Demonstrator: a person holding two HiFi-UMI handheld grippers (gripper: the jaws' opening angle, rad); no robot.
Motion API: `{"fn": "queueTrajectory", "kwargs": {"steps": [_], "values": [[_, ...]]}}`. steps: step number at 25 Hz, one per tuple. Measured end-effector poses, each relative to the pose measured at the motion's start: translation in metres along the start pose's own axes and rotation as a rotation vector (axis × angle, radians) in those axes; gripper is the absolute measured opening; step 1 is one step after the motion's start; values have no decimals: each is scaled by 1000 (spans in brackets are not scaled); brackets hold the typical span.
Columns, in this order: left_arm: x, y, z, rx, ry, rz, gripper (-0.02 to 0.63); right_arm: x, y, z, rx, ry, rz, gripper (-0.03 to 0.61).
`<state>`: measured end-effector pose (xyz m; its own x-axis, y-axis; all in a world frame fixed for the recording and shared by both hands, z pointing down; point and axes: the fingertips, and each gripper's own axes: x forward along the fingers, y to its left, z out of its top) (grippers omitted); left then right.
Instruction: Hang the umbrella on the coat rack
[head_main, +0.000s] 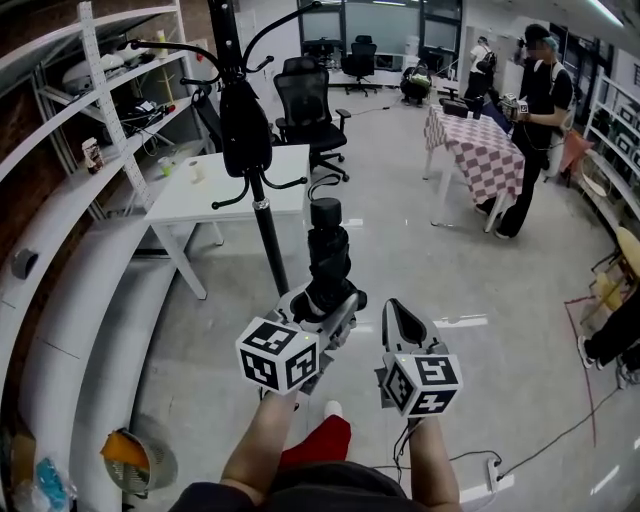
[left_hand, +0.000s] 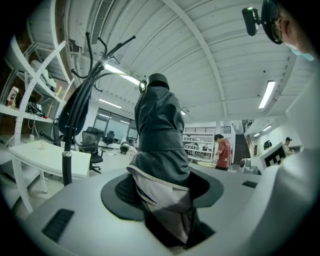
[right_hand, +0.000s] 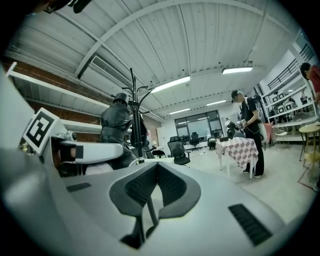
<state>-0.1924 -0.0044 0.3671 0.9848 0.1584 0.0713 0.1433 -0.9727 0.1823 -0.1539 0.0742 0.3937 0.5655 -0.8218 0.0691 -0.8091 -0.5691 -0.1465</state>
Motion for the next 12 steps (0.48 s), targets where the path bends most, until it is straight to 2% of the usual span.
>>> {"fn": "queueTrajectory", "kwargs": {"steps": [12], "values": [[89, 77, 24, -16, -17, 15, 229, 114, -33, 23, -11, -3, 63, 17]]}}
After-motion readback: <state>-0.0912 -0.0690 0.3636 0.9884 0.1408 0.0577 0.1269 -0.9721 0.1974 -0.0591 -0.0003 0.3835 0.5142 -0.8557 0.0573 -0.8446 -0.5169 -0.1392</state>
